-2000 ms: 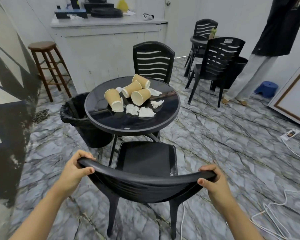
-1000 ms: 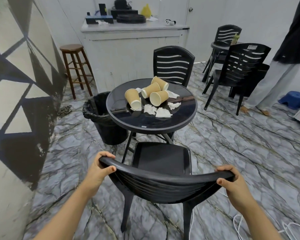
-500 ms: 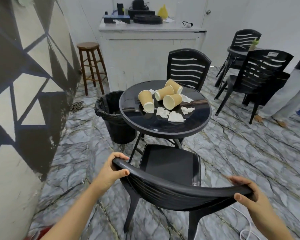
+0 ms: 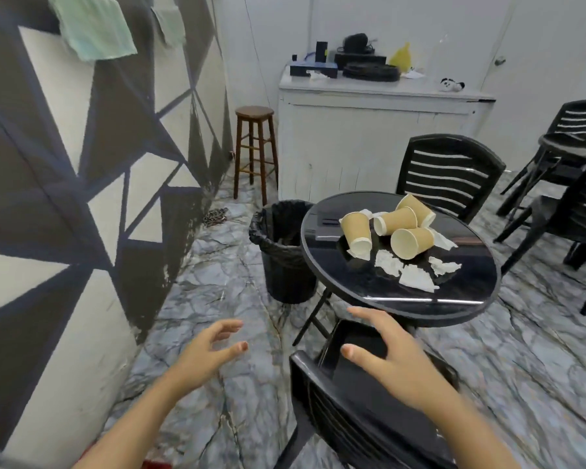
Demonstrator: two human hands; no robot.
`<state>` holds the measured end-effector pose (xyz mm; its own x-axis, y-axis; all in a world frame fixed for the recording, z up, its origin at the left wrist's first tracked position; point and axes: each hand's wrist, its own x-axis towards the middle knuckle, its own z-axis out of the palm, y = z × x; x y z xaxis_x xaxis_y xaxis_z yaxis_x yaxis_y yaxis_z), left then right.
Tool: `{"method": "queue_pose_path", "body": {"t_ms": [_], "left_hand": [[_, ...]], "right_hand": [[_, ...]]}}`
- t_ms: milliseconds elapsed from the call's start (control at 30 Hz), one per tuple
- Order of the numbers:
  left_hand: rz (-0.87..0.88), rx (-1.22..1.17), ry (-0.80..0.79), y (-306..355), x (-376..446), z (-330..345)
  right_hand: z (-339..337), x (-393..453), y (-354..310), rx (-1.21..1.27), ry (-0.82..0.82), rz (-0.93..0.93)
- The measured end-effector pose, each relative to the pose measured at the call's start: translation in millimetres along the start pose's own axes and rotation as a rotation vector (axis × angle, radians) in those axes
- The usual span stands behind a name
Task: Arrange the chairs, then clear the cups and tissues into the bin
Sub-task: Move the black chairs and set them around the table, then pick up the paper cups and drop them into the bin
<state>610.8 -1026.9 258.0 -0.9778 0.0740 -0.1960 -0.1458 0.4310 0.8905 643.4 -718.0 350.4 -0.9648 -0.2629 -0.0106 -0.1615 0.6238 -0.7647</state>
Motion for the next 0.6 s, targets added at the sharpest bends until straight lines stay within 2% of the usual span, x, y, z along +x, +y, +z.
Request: {"method": "queue_pose_path", "body": {"t_ms": [100,200,433,600], "left_hand": [[-0.016,0.117,0.094,-13.0,-1.0,-27.8],[-0.046,0.2,0.164,-22.2,-3.1,-53.2],[-0.09,0.408,0.305,-34.0,-3.5,-102.2],[-0.222,0.67,0.272,-54.3,-2.2,-114.9]], "right_hand": [[37.6,60.1,-29.6,-0.101,-0.21,-0.067],[76.1,109.6,-45.4,-0.241,-0.326,-0.096],[151.0,173.8,-51.4,-0.328,-0.461,-0.032],[182.9,193.9,-45.0,-0.508,-0.549,-0.051]]}}
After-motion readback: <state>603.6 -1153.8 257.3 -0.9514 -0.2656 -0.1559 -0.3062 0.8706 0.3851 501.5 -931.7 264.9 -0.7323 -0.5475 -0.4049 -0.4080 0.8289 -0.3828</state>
